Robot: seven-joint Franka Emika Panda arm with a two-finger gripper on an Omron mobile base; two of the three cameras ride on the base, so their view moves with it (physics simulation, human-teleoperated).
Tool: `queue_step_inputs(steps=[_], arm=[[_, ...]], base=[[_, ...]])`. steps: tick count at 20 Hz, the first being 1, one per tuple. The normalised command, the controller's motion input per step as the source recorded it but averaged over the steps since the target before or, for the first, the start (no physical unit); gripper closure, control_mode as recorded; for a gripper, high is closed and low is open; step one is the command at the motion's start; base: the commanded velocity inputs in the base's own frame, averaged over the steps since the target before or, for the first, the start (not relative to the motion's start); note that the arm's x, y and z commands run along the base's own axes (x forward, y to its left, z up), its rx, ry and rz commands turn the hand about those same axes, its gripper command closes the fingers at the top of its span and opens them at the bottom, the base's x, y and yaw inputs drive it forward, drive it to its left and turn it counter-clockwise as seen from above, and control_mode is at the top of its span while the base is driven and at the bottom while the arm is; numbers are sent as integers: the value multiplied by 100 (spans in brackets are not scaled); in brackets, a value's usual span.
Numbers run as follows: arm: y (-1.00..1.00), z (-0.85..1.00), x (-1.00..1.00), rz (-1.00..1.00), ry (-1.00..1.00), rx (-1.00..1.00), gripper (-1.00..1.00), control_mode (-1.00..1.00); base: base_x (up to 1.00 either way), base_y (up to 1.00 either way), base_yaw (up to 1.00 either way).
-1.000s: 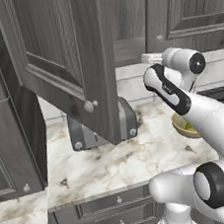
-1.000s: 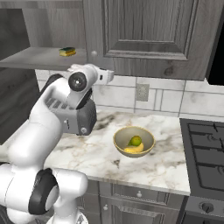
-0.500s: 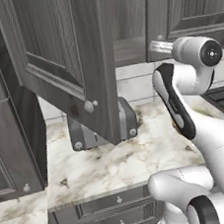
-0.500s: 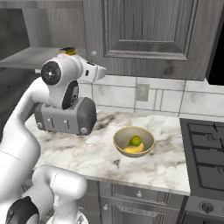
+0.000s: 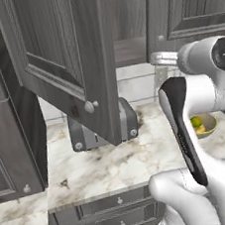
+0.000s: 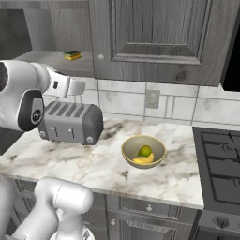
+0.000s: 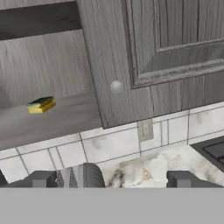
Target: Open the cabinet. Pick the banana and pear from the cabinet and place them into the bowl. Then close the cabinet.
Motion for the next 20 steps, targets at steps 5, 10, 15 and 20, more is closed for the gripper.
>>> queue_step_inputs(steps=[5,10,15,20], arm=[[62,-45,-100,4,-4,-14,-100,-100],[35,58,-100,1,-20,-3,-100,-100],[39,40,-99,4,-9,-4,-100,-100],[59,1,-97,5,-2,-12,-100,-100]], base=[[0,0,0],[0,0,0],[0,0,0],[0,0,0]])
